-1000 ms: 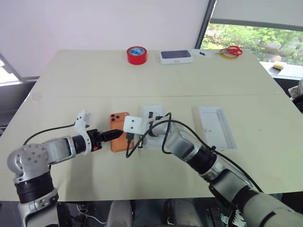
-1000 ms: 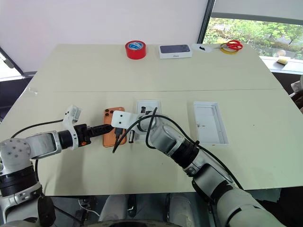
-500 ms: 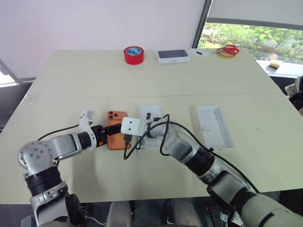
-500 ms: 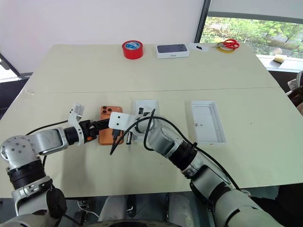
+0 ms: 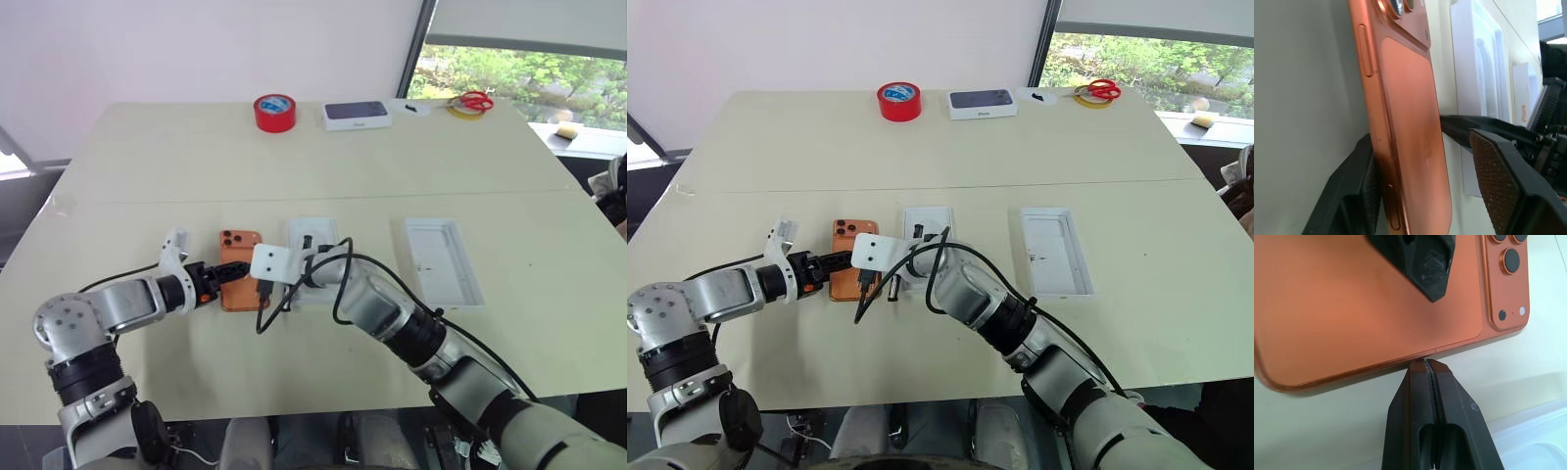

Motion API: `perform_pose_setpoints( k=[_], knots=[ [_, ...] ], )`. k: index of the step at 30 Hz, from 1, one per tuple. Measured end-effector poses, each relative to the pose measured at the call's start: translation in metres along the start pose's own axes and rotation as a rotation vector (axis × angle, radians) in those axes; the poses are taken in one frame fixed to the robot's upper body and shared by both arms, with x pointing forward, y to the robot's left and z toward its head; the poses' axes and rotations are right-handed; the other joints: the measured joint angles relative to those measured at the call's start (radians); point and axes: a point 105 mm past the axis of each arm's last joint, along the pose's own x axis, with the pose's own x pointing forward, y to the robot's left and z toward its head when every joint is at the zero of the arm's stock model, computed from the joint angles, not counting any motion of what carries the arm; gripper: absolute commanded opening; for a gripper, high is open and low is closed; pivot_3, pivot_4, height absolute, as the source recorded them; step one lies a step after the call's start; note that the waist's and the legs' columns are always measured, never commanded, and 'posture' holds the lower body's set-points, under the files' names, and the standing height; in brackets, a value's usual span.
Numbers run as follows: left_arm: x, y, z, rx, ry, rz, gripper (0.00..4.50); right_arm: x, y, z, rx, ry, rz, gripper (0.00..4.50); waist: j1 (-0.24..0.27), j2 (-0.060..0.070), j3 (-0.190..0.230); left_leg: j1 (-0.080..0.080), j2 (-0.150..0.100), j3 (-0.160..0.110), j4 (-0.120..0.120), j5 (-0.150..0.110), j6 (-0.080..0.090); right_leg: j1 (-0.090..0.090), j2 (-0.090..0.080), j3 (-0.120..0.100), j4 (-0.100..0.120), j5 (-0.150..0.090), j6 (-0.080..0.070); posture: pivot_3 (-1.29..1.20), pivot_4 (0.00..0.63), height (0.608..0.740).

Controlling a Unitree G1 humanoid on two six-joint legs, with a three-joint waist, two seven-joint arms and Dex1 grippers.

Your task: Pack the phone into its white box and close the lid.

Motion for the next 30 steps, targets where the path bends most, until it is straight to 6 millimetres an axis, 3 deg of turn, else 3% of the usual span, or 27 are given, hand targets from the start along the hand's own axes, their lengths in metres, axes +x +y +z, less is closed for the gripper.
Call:
perform_pose_setpoints(
  k=[1, 5, 8, 13, 18, 25, 30],
  knots=[
    [0.0, 0.001, 0.0, -0.005, -0.002, 0.006, 1.91, -0.002, -0.001, 0.0, 0.009, -0.003, -0.006, 0.0, 0.0, 0.0, 0.001, -0.001, 0.0, 0.0, 0.0, 0.0, 0.0, 0.0, 0.0, 0.0, 0.0, 0.0, 0.0, 0.0, 0.15, 0.73],
    [-0.001, -0.005, 0.004, -0.039, -0.028, -0.058, 0.02, -0.016, -0.016, 0.002, 0.054, -0.033, -0.06, 0.0, 0.003, -0.002, 0.002, -0.003, 0.0, 0.0, 0.0, 0.0, 0.0, -0.001, 0.0, 0.0, 0.0, 0.0, 0.0, 0.0, 0.15, 0.73],
    [-0.001, -0.005, 0.007, -0.062, -0.034, -0.059, 0.02, -0.03, -0.024, 0.011, 0.078, -0.109, -0.101, 0.0, 0.0, -0.002, 0.002, -0.002, 0.0, 0.0, -0.001, 0.0, 0.0, -0.002, 0.0, 0.0, 0.0, 0.0, 0.0, 0.0, 0.15, 0.73],
    [0.002, -0.006, 0.018, -0.132, -0.09, -0.072, 0.02, -0.067, -0.043, 0.009, 0.189, -0.229, -0.203, 0.0, 0.006, -0.005, 0.003, -0.005, 0.0, -0.001, 0.0, 0.0, -0.001, -0.003, 0.0, 0.0, 0.0, 0.0, 0.0, 0.0, 0.15, 0.73],
    [0.014, -0.033, 0.029, -0.175, -0.146, -0.165, 0.02, -0.109, -0.038, -0.01, 0.259, -0.289, -0.196, 0.0, 0.011, -0.005, 0.003, -0.006, -0.001, -0.001, 0.0, 0.0, 0.0, -0.002, -0.001, 0.0, -0.002, 0.0, 0.0, 0.0, 0.15, 0.73],
    [0.057, -0.084, -0.004, -0.185, -0.016, -0.234, 0.02, -0.146, -0.01, -0.058, 0.383, -0.242, -0.152, 0.0, 0.024, -0.005, 0.004, -0.005, -0.001, -0.002, 0.0, 0.001, 0.0, -0.001, 0.0, 0.0, -0.002, 0.0, 0.0, 0.0, 0.15, 0.73],
    [0.077, -0.09, -0.025, -0.196, 0.055, -0.199, 0.02, -0.162, -0.005, -0.076, 0.454, -0.217, -0.178, 0.0, 0.023, -0.005, 0.004, -0.005, 0.0, -0.002, 0.0, 0.001, 0.0, -0.002, 0.003, 0.001, -0.003, 0.0, 0.0, 0.0, 0.15, 0.73]
  ],
)
